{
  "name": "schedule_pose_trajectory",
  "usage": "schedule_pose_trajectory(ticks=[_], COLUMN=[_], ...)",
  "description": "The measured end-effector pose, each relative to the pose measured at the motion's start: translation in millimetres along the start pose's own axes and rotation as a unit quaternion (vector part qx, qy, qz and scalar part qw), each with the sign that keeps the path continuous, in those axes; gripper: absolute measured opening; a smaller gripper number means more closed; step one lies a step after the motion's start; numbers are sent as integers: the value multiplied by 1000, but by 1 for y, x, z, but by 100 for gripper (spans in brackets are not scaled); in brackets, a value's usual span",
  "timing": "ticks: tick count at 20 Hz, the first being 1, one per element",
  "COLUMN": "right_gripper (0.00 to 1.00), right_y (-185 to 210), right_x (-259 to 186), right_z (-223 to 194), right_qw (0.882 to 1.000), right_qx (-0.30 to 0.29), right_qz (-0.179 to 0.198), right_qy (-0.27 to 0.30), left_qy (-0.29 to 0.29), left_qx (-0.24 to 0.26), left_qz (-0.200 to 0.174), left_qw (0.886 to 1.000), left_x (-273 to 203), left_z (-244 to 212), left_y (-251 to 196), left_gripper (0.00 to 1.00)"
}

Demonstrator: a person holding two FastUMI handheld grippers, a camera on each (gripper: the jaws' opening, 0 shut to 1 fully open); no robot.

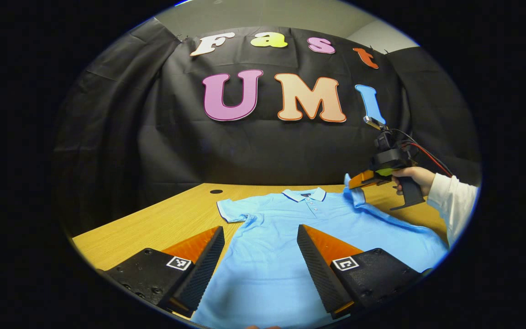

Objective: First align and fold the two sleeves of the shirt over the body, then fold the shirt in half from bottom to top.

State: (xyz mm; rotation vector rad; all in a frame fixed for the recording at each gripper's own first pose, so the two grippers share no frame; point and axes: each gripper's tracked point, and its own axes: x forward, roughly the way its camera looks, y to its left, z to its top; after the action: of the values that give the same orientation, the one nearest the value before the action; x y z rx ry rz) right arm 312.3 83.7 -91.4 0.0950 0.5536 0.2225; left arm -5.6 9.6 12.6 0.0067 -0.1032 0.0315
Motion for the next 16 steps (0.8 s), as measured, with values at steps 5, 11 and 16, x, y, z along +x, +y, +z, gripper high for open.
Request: schedule_pose_trajectory(ticks=[5,11,16], right_gripper=[5,64,98], right_y=[32,51,52], right_x=[11,-8,-51], right_z=[-23,-24,-19], right_qw=[998,996,996], right_qx=[-38,-33,-22], right_qz=[30,73,87], right_qy=[29,32,1], left_qy=[-2,-3,2], left_qx=[-1,-1,-5], left_qz=[0,0,-2], left_qw=[1000,1000,1000], left_x=[0,0,1], left_z=[0,0,0], left_y=[0,0,1], left_gripper=[96,96,95])
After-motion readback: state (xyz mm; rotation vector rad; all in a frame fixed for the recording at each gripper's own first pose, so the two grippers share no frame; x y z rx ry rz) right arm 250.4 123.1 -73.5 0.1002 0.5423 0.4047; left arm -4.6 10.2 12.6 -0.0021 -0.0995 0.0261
